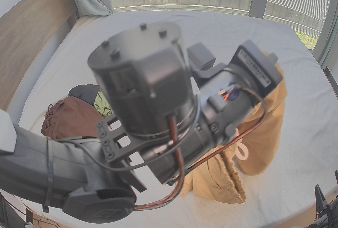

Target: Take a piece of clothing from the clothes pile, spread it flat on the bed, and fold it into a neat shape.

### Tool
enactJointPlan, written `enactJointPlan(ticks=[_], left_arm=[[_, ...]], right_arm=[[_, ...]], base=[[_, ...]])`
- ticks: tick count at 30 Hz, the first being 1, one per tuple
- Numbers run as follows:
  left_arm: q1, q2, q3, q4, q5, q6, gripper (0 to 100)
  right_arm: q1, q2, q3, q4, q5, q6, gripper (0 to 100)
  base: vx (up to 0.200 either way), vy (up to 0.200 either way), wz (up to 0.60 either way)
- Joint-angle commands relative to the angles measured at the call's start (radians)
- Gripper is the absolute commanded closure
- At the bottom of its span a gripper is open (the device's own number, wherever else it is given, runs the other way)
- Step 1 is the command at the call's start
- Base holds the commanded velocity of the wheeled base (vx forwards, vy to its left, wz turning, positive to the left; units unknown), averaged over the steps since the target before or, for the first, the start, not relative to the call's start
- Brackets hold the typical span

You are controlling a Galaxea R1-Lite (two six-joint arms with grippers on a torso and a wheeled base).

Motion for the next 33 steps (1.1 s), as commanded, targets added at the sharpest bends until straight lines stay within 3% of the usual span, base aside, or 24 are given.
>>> enactJointPlan(ticks=[1,22,33], left_arm=[[0.07,-0.099,0.18,-0.024,-0.039,0.002,100],[0.211,-0.094,0.473,-0.291,-0.042,0.005,100],[0.352,-0.07,0.604,-0.426,-0.088,0.011,100]], right_arm=[[-0.001,-0.012,0.016,0.0,0.0,0.001,0],[0.0,-0.013,0.018,0.0,0.0,0.001,0],[-0.001,-0.012,0.016,0.0,0.0,0.0,0]], base=[[0.0,0.0,0.0],[0.0,0.0,0.0],[0.0,0.0,0.0]])
